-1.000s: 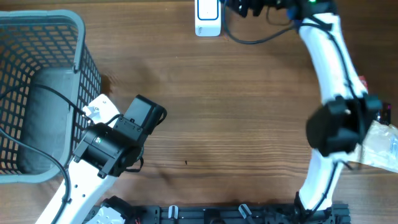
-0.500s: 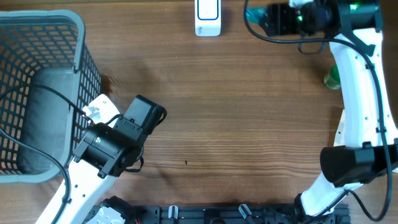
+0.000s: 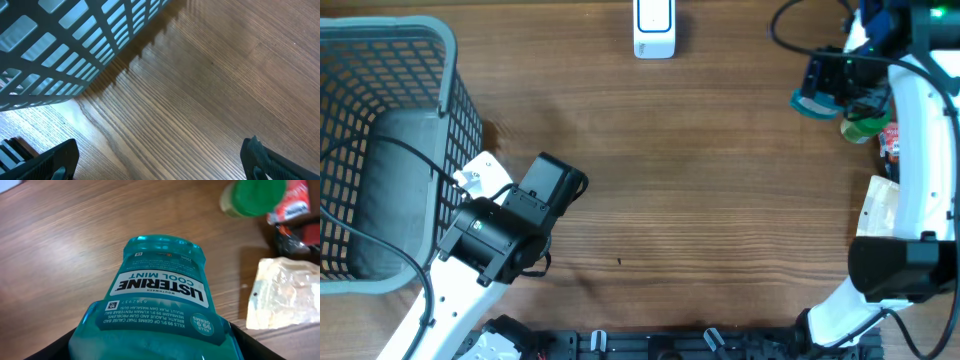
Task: Scan the item barcode
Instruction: 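Carry the bottle with the right gripper to the right table edge, then set the bottle down beside the green jar and open the right gripper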
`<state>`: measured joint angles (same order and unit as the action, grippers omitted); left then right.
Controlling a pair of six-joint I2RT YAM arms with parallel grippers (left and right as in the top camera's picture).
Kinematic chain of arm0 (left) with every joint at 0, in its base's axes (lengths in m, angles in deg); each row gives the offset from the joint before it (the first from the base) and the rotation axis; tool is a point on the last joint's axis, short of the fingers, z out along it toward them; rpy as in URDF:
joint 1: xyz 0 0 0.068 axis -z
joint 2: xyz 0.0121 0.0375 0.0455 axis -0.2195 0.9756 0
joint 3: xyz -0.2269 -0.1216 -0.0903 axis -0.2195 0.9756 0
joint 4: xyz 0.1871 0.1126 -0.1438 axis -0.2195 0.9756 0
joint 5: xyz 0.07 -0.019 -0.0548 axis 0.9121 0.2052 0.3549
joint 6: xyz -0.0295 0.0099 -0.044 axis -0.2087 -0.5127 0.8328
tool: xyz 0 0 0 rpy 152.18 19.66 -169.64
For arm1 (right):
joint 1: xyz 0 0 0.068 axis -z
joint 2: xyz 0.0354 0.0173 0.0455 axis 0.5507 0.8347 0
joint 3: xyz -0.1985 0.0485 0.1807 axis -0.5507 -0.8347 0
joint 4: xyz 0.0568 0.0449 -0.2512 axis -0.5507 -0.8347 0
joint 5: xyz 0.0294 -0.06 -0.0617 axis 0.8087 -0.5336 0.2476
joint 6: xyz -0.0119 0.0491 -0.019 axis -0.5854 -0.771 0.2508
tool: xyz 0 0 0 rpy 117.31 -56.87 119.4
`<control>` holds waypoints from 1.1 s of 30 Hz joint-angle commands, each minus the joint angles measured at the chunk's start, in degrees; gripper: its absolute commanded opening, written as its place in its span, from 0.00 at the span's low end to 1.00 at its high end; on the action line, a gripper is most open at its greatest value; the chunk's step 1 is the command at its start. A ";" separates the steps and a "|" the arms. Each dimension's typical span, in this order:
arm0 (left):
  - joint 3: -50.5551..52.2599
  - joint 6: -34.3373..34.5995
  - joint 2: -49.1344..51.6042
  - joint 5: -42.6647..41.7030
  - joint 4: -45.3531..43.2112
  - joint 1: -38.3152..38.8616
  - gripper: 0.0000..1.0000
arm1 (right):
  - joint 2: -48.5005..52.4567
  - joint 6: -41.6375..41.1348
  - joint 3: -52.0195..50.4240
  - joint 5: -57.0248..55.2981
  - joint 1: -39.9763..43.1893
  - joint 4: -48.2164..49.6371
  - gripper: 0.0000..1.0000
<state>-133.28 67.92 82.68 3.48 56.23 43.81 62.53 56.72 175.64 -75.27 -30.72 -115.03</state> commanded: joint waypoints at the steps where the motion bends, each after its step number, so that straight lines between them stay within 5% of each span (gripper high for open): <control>1: 0.26 0.83 0.07 0.35 0.02 0.26 1.00 | -2.05 -1.60 -4.35 -1.09 5.09 1.44 0.57; 15: 0.26 0.83 0.07 0.35 0.02 0.26 1.00 | -1.95 -1.38 -25.27 0.94 16.33 19.10 0.67; 33: 0.26 0.83 0.07 0.35 0.02 0.26 1.00 | 0.70 -9.57 -29.00 1.62 20.63 21.35 0.80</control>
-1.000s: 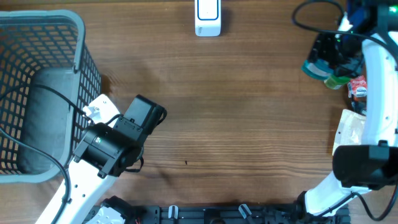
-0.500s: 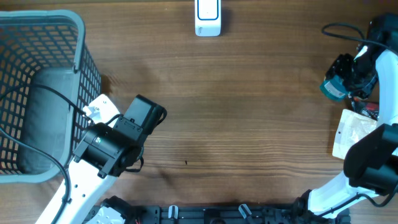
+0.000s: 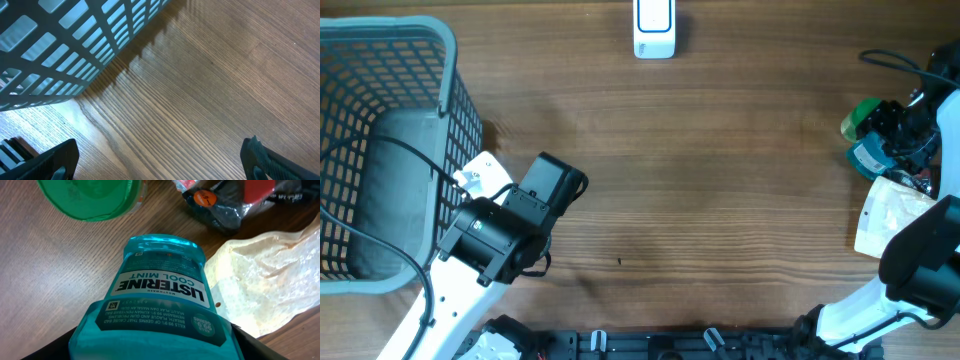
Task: Scan the item barcode
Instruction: 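Set the bottle down beside the green jar and open the right gripper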
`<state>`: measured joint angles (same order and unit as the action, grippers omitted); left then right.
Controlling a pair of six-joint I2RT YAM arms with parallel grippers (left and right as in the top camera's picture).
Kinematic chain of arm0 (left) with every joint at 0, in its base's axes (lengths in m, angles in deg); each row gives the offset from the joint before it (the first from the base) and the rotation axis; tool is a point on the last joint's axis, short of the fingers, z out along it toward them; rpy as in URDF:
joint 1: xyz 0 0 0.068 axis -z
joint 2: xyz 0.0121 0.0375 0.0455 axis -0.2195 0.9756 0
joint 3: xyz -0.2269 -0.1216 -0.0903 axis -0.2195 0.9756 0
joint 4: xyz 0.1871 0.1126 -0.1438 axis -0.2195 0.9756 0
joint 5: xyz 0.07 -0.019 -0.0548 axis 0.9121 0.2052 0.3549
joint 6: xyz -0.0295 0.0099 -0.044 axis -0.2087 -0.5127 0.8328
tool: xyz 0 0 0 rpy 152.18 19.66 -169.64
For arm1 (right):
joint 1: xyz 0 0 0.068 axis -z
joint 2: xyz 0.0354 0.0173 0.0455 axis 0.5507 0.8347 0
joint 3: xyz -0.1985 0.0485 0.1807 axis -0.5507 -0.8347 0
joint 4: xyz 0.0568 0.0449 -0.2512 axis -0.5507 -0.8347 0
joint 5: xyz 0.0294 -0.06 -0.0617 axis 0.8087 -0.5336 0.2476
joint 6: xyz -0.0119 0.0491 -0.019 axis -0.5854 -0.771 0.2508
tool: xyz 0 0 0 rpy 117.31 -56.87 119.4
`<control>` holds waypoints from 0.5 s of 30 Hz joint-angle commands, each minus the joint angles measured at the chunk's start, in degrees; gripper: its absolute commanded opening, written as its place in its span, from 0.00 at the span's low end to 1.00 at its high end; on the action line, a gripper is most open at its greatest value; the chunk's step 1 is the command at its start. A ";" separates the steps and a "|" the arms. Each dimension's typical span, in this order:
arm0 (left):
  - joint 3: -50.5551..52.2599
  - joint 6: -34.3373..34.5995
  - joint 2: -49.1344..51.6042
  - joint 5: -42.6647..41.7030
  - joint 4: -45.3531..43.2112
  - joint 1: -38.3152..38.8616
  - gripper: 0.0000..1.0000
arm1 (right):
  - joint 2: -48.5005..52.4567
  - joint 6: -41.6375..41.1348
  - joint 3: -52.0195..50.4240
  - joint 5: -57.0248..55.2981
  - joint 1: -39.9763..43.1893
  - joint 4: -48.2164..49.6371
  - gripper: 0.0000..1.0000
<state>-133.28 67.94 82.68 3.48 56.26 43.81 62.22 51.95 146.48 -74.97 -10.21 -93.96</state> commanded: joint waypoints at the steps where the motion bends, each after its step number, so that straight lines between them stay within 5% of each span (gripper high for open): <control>1: 0.26 0.81 0.07 0.35 0.00 0.26 1.00 | 1.14 -5.66 0.15 1.36 0.13 0.39 0.82; 5: 0.26 0.81 0.07 0.35 0.00 0.26 1.00 | 1.22 -6.23 0.15 1.36 0.13 1.53 0.94; 15: 0.26 0.81 0.07 0.35 0.00 0.26 1.00 | 1.22 -6.64 0.17 2.62 0.13 3.52 1.00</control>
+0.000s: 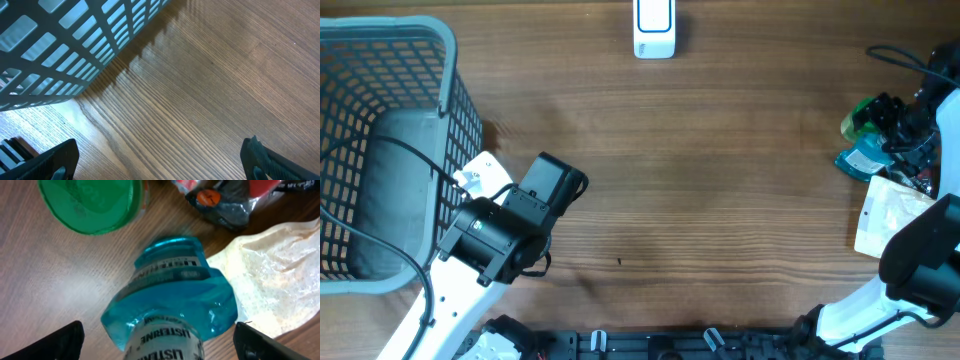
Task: Scan the item barcode
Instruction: 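Set the bottle down beside the green jar and open the right gripper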
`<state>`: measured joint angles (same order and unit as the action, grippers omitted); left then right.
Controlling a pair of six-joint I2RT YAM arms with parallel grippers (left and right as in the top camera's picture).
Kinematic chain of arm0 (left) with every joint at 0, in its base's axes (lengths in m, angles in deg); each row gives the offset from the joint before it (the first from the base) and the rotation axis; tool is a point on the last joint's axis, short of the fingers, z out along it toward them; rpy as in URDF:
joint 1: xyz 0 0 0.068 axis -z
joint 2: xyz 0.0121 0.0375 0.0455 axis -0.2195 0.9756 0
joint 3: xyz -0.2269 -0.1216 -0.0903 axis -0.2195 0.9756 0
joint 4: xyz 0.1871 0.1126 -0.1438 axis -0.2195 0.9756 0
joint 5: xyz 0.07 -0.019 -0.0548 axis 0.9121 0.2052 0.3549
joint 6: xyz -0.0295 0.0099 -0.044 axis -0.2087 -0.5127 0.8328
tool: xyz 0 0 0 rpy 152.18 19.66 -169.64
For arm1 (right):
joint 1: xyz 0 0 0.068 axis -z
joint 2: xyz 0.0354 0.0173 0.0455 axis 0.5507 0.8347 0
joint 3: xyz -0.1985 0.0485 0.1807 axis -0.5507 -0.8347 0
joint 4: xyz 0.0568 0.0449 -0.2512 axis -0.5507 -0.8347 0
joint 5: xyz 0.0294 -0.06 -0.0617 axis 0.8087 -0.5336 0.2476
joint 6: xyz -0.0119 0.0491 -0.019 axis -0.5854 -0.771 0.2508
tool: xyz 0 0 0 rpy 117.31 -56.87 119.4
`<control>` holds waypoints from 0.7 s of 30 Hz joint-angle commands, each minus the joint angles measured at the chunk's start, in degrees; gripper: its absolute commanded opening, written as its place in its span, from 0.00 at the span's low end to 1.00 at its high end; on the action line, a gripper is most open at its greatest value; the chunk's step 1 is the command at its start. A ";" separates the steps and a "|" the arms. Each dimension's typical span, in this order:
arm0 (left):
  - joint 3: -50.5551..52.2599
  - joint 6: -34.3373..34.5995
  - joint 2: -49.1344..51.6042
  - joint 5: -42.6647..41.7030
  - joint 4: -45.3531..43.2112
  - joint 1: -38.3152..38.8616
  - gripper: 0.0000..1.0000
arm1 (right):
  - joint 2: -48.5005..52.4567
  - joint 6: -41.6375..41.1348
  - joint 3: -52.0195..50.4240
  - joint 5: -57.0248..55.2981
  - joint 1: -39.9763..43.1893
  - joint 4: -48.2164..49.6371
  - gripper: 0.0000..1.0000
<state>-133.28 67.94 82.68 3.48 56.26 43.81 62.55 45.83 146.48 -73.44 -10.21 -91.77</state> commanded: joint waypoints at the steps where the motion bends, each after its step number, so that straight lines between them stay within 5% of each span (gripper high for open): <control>1: 0.26 0.81 0.07 0.35 0.00 0.26 1.00 | 0.90 -0.42 0.17 1.09 0.13 1.46 1.00; 16: 0.26 0.81 0.07 0.35 0.00 0.26 1.00 | -7.65 -0.07 17.75 7.08 0.04 -15.93 1.00; 21: 0.26 0.81 0.07 1.64 -0.26 0.26 1.00 | -16.26 -0.13 24.44 20.87 -1.66 -8.55 1.00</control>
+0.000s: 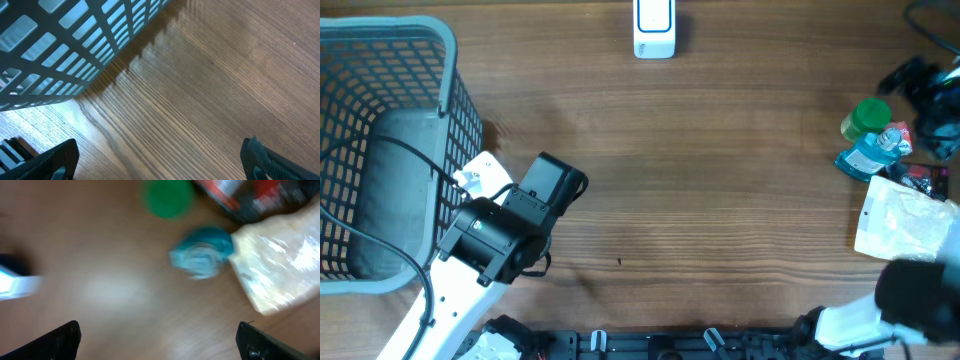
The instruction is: Scan the item barcode
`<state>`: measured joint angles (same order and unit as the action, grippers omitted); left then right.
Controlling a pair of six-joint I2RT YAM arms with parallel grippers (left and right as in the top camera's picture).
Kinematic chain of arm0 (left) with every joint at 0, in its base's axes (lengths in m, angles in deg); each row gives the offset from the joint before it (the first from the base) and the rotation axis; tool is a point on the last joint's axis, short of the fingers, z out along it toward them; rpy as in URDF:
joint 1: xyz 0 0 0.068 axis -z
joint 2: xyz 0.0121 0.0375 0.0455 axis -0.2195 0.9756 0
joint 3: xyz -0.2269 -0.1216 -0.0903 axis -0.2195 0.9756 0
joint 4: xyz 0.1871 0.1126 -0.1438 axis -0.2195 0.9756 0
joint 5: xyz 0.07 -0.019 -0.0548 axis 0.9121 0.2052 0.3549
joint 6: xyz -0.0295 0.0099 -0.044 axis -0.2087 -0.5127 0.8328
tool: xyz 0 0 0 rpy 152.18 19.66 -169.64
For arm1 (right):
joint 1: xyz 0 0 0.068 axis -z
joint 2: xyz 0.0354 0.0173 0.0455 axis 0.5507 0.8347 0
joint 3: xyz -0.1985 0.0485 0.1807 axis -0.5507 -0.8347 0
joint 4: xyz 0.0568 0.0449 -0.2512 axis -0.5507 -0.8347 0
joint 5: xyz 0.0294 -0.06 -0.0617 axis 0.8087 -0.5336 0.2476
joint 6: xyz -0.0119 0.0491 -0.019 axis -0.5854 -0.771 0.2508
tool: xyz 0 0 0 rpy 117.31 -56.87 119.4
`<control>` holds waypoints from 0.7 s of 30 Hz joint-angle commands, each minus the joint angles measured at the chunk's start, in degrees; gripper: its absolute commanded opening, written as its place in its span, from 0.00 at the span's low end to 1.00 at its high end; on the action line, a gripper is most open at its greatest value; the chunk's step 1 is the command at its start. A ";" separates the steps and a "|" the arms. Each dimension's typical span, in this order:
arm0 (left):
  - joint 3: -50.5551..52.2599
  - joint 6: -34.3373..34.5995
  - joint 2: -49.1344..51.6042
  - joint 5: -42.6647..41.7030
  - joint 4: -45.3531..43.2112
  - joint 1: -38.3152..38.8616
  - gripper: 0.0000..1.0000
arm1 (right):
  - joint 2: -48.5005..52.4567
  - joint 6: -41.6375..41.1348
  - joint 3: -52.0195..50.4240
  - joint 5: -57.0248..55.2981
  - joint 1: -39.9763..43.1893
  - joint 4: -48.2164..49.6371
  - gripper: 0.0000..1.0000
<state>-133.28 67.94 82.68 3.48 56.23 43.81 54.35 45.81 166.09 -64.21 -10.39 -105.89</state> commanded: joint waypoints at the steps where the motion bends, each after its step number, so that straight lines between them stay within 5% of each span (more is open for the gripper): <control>1: 0.26 0.81 0.07 4.09 -0.96 0.24 1.00 | -9.62 -1.29 4.81 12.37 -2.23 9.25 1.00; 4: 0.26 0.83 0.07 8.15 -3.32 0.22 1.00 | -14.99 -11.21 4.81 12.24 -7.06 27.12 1.00; 9: 0.26 0.98 0.07 19.02 -17.59 0.11 1.00 | -16.87 -10.40 4.81 12.22 -11.08 49.77 1.00; 19: 0.26 0.17 0.66 53.92 -63.28 -2.19 1.00 | -18.25 4.11 4.81 3.82 -11.45 61.90 1.00; 21: 0.26 -6.95 0.66 56.98 -71.06 -4.81 1.00 | -19.28 8.28 4.81 2.64 -11.52 62.71 1.00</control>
<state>-132.82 68.29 82.86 42.54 -5.62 42.81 36.78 45.42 171.01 -57.13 -21.56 -44.39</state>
